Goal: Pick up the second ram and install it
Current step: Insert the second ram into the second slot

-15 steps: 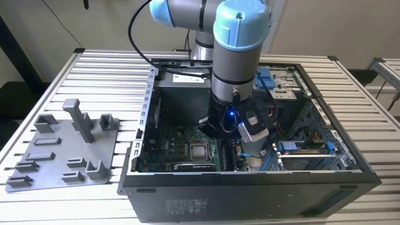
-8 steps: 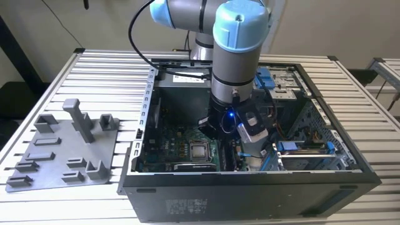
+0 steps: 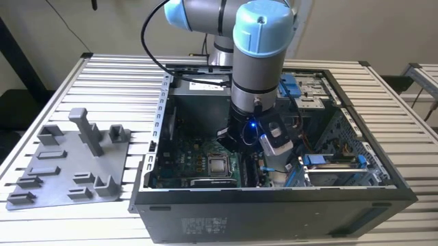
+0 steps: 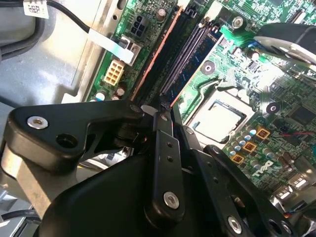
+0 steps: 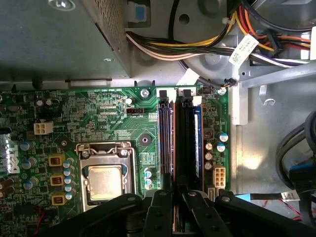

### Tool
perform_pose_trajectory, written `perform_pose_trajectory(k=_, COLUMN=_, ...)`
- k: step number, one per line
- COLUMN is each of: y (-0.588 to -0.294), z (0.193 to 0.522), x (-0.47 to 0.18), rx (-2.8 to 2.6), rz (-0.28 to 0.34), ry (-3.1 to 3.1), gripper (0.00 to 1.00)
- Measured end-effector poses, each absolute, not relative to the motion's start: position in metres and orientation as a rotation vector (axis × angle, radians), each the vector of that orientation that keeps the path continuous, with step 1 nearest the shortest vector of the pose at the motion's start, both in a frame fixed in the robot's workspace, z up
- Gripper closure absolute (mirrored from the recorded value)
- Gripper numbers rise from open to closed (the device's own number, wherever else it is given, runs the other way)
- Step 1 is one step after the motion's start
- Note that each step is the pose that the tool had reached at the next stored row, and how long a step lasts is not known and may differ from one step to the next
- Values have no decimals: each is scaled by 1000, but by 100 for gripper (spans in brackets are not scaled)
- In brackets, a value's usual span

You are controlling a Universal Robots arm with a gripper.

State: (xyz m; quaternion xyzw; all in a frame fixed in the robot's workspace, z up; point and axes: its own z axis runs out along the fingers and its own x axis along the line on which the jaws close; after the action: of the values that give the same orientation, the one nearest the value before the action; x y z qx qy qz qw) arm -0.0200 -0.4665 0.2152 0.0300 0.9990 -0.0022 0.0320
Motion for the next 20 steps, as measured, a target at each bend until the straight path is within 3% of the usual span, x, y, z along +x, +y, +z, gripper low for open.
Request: perform_pose_trajectory(k=20, y=-466, z=213, x=-20, rx=-4, rz=-4, ry=3076, gripper=86)
